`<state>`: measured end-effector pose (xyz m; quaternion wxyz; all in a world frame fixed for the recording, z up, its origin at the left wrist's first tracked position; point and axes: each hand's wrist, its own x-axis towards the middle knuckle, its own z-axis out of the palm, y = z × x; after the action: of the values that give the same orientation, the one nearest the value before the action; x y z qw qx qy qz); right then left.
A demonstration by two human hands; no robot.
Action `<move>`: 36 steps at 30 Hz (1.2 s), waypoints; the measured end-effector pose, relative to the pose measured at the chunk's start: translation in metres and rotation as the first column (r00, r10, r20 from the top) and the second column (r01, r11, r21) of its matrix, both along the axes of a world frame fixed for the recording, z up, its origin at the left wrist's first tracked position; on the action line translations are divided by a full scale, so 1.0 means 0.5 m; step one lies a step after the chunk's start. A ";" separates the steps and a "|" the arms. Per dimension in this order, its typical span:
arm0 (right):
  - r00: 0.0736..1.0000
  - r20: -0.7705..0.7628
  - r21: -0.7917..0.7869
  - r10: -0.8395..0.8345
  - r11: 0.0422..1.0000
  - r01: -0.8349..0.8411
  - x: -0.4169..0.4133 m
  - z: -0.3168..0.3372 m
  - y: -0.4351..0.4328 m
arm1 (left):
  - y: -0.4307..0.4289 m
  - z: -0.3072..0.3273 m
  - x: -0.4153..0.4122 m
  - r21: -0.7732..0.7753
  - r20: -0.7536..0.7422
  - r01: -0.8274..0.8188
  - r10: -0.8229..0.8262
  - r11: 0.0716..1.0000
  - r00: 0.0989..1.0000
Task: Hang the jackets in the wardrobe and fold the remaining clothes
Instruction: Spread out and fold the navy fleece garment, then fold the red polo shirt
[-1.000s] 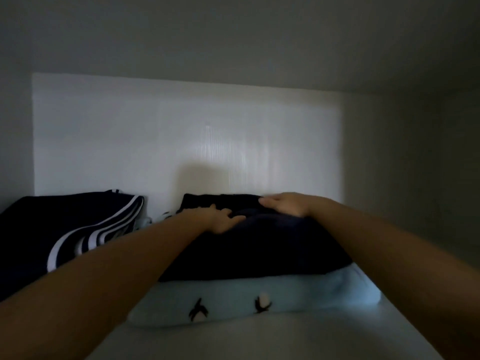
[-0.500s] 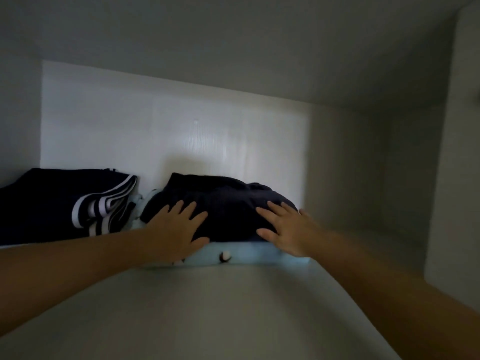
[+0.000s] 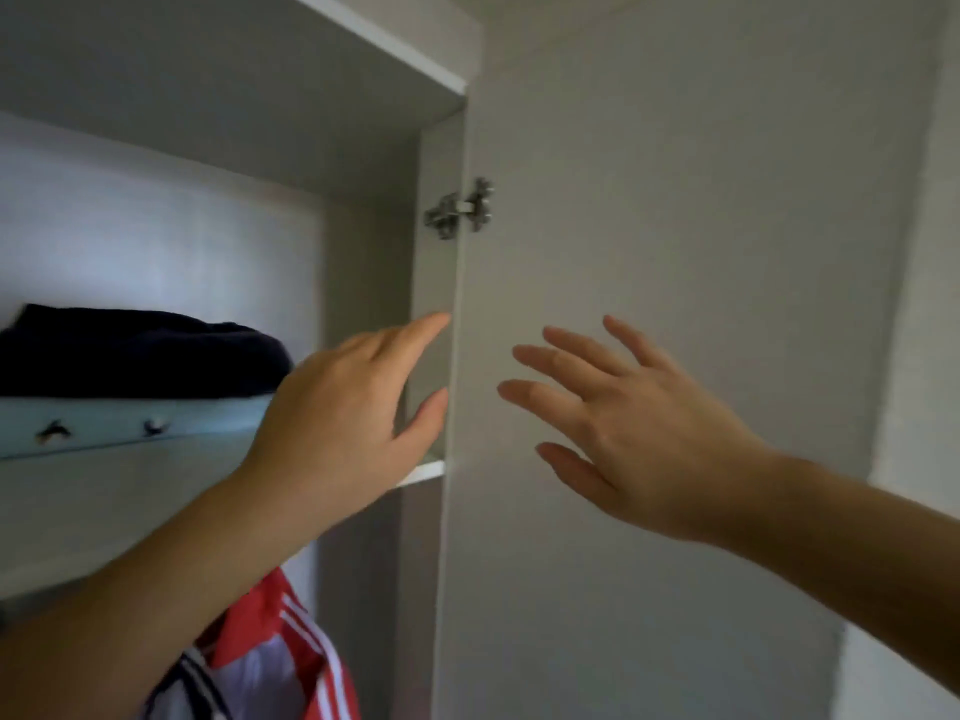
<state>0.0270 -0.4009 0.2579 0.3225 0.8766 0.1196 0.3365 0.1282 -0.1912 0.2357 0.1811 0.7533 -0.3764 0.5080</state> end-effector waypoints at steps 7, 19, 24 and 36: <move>0.945 0.027 0.086 -0.327 0.942 0.324 -0.402 -0.036 -0.186 | -0.328 -0.057 -0.288 -0.107 -0.080 0.464 -0.473 0.879 0.878; 0.586 -0.020 0.225 -0.810 0.568 0.792 -1.062 -0.178 -0.558 | -0.912 -0.220 -0.819 -0.127 -0.232 0.912 -0.906 0.389 0.354; 0.349 -0.095 0.224 -0.932 0.321 0.920 -1.337 -0.213 -0.730 | -1.183 -0.258 -1.066 -0.104 -0.315 0.976 -0.937 0.190 0.149; -0.055 -0.213 0.401 -0.976 -0.138 0.906 -1.898 -0.371 -0.982 | -1.609 -0.359 -1.654 0.009 -0.461 0.982 -0.873 -0.189 -0.163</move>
<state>-0.9219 -0.8917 0.0722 0.2703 0.7015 -0.6543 0.0824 -0.6986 -0.9957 0.0563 0.4082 0.2937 -0.8644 -0.0017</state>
